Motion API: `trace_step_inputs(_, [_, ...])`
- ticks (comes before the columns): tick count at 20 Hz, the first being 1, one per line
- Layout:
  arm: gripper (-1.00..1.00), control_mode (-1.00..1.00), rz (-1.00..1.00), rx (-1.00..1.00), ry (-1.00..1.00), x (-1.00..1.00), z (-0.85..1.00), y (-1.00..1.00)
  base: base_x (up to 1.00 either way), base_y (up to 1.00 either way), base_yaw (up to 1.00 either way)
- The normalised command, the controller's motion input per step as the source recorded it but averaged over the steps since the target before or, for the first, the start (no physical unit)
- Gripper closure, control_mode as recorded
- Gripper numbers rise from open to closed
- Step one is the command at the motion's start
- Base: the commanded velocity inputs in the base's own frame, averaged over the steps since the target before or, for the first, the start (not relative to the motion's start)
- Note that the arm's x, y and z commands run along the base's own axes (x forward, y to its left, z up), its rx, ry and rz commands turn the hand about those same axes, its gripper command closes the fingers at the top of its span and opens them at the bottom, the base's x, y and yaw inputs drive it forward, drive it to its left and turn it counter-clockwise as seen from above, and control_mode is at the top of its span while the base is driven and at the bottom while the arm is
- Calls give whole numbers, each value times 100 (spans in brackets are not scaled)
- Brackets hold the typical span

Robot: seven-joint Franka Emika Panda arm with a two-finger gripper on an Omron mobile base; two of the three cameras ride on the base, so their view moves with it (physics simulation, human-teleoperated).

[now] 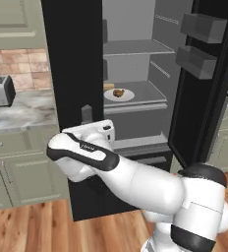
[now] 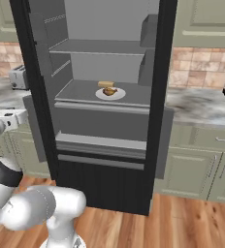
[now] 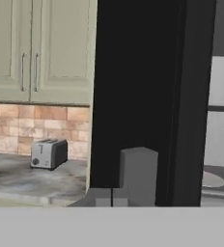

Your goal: Retrieve the chicken drumstick from the fridge and place it on the saucepan with marinade on the stove.

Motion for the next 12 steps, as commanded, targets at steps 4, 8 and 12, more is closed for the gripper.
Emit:
trace_step_inputs(4, [100, -100, 15, 0, -10, -45, 0, -91, 0, 0, 0])
trace_step_inputs(8, [100, -100, 21, 2, -1, -7, 9, -79, 0, 0, 0])
trace_step_inputs(12, [100, -100, 28, 4, 0, -3, 9, -70, 0, 0, 0])
